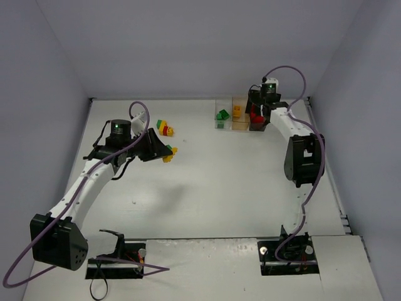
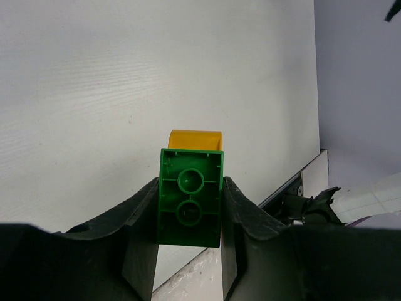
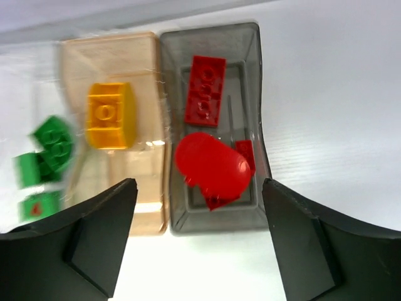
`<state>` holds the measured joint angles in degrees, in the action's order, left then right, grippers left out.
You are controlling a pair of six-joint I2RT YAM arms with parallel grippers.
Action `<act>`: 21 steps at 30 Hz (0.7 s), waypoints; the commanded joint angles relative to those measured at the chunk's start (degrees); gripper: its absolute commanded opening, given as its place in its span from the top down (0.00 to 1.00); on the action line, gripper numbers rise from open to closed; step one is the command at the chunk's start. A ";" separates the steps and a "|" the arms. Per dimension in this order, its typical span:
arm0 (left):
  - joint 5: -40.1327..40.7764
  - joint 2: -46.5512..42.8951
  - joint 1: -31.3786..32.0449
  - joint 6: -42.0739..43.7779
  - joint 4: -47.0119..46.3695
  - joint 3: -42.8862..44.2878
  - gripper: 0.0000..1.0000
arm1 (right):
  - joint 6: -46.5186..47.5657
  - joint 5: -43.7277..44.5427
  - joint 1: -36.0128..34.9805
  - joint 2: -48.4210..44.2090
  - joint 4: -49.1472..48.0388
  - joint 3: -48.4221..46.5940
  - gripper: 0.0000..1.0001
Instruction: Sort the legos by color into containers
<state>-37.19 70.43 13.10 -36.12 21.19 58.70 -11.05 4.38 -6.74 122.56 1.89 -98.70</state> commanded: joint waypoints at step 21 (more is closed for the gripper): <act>-6.23 5.06 -0.18 -8.18 -7.57 10.91 0.98 | 12.00 -29.34 -30.69 -38.01 -15.78 25.05 0.00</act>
<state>-41.15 76.34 13.10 -42.28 17.69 65.73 -1.17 -22.59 -36.53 86.65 -8.64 -73.01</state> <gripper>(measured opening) 0.308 0.996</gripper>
